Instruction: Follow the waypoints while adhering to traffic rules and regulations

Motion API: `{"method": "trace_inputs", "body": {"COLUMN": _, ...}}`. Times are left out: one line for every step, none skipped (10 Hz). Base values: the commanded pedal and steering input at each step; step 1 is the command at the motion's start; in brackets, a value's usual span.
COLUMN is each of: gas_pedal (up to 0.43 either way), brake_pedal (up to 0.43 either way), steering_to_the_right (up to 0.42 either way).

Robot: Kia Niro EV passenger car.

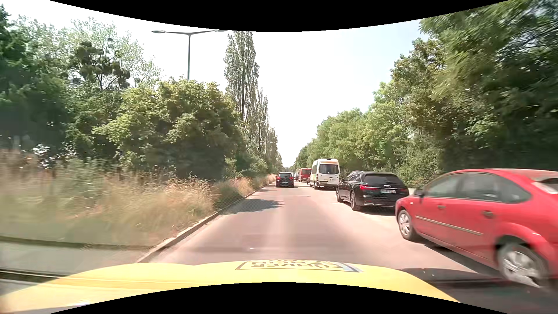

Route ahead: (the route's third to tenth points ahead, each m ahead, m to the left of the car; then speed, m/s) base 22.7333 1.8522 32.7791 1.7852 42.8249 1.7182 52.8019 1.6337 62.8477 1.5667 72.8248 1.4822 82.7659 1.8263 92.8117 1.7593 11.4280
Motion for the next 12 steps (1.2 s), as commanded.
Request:
{"method": "trace_inputs", "body": {"gas_pedal": 0.059, "brake_pedal": 0.000, "steering_to_the_right": 0.000}}
{"method": "trace_inputs", "body": {"gas_pedal": 0.067, "brake_pedal": 0.000, "steering_to_the_right": 0.000}}
{"method": "trace_inputs", "body": {"gas_pedal": 0.067, "brake_pedal": 0.000, "steering_to_the_right": 0.001}}
{"method": "trace_inputs", "body": {"gas_pedal": 0.067, "brake_pedal": 0.000, "steering_to_the_right": 0.001}}
{"method": "trace_inputs", "body": {"gas_pedal": 0.079, "brake_pedal": 0.000, "steering_to_the_right": 0.001}}
{"method": "trace_inputs", "body": {"gas_pedal": 0.079, "brake_pedal": 0.000, "steering_to_the_right": 0.000}}
{"method": "trace_inputs", "body": {"gas_pedal": 0.087, "brake_pedal": 0.000, "steering_to_the_right": 0.001}}
{"method": "trace_inputs", "body": {"gas_pedal": 0.087, "brake_pedal": 0.000, "steering_to_the_right": 0.000}}
{"method": "trace_inputs", "body": {"gas_pedal": 0.087, "brake_pedal": 0.000, "steering_to_the_right": 0.000}}
{"method": "trace_inputs", "body": {"gas_pedal": 0.087, "brake_pedal": 0.000, "steering_to_the_right": 0.000}}
{"method": "trace_inputs", "body": {"gas_pedal": 0.087, "brake_pedal": 0.000, "steering_to_the_right": 0.000}}
{"method": "trace_inputs", "body": {"gas_pedal": 0.098, "brake_pedal": 0.000, "steering_to_the_right": 0.000}}
